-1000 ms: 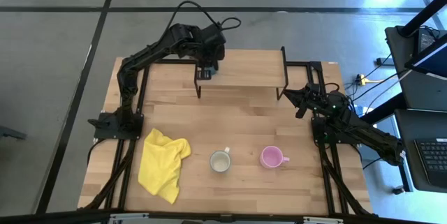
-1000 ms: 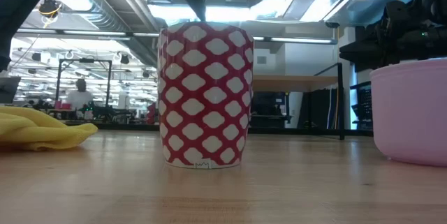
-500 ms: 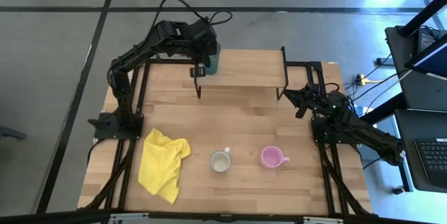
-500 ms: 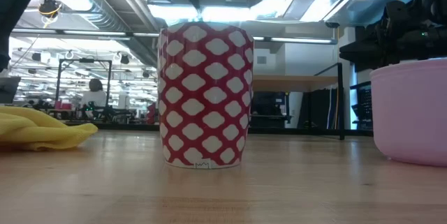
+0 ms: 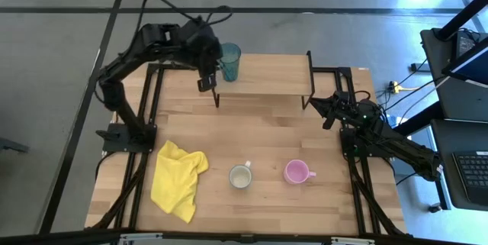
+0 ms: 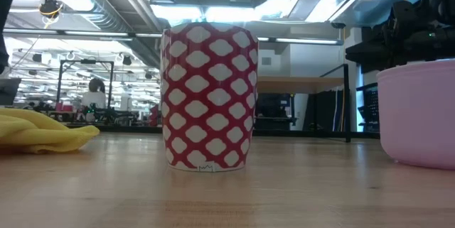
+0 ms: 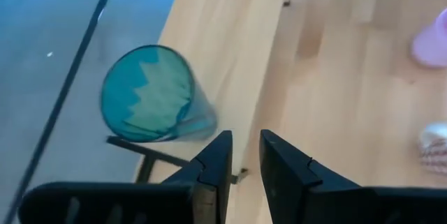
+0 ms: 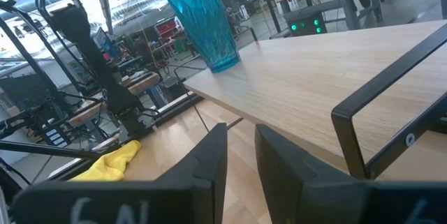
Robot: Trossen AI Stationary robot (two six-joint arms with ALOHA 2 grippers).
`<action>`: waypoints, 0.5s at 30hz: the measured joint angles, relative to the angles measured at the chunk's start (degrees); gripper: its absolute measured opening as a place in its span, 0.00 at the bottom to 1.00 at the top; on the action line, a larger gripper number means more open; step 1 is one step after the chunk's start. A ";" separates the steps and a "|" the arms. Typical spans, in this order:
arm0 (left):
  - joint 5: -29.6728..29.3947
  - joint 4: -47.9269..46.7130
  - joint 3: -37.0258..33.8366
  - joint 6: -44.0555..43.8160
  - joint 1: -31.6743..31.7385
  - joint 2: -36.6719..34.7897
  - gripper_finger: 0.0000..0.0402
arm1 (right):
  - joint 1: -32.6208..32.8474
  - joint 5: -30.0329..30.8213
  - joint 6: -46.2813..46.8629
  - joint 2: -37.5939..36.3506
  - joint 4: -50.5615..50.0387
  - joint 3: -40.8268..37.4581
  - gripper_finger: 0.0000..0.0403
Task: Stack small to large cups/mugs on shelf
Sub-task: Put the red cup on the shelf
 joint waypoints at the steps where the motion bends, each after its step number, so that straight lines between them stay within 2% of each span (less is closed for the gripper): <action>1: 0.21 1.05 -1.17 -0.96 -0.59 -0.71 0.17 | 0.00 0.01 0.00 0.00 0.00 0.02 0.19; 4: 1.15 6.12 -6.61 -3.88 -3.27 -3.59 0.17 | 0.00 0.02 0.00 0.00 0.00 0.00 0.19; 10: 1.49 22.22 -24.72 -11.24 -11.24 -11.92 0.17 | 0.00 0.00 0.00 0.00 0.00 0.01 0.19; 13: 0.70 30.26 -34.26 -16.19 -15.53 -17.03 0.17 | 0.00 0.00 0.00 0.00 0.00 -0.01 0.19; 15: -1.84 34.47 -39.66 -19.88 -18.38 -20.47 0.17 | 0.00 0.00 0.00 0.00 0.00 -0.01 0.19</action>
